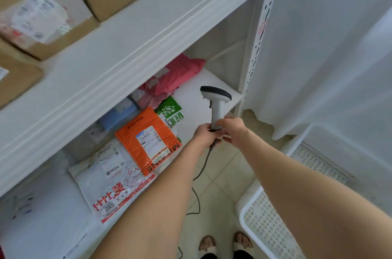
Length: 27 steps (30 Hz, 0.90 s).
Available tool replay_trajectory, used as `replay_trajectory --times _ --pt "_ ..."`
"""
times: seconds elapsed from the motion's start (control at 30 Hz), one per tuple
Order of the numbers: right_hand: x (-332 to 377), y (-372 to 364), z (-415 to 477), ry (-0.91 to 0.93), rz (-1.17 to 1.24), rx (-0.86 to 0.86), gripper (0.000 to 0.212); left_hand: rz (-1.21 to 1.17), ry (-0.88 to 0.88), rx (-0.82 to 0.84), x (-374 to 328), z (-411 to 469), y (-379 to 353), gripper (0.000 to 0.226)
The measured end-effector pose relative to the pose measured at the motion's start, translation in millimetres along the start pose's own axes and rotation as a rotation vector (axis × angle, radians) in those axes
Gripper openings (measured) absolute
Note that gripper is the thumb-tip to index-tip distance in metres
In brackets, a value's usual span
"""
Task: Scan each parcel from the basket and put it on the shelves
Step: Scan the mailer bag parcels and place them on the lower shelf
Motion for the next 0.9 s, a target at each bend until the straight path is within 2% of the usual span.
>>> replay_trajectory --times 0.07,0.23,0.37,0.53,0.63,0.77,0.9 --pt "0 -5 17 -0.004 0.014 0.036 0.028 0.039 -0.029 -0.047 -3 19 -1 0.022" --pt "11 -16 70 0.038 -0.017 -0.003 0.041 0.064 -0.055 -0.051 -6 71 4 0.017" --pt "24 -30 116 0.094 -0.031 -0.011 0.046 0.053 -0.093 -0.079 -11 115 16 0.023" --pt "33 -43 163 0.087 -0.002 0.003 0.031 0.03 -0.133 -0.137 -10 159 33 0.023" --pt "32 -47 185 0.081 0.02 -0.017 0.035 0.069 -0.177 -0.221 -8 177 40 0.023" --pt "30 -49 201 0.083 -0.046 -0.066 0.045 0.246 -0.263 -0.263 -13 187 40 0.027" --pt "30 -49 201 0.094 -0.116 -0.042 0.033 0.197 -0.217 -0.274 -11 192 39 0.024"
Point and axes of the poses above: each hand's wrist, its own z-axis towards the middle knuckle, its own y-axis out of the back of the hand, x = y × z, the point moved 6 cm from there along z, towards the middle knuckle, and after that the axes turned 14 degrees about -z, right-handed, at the moved point
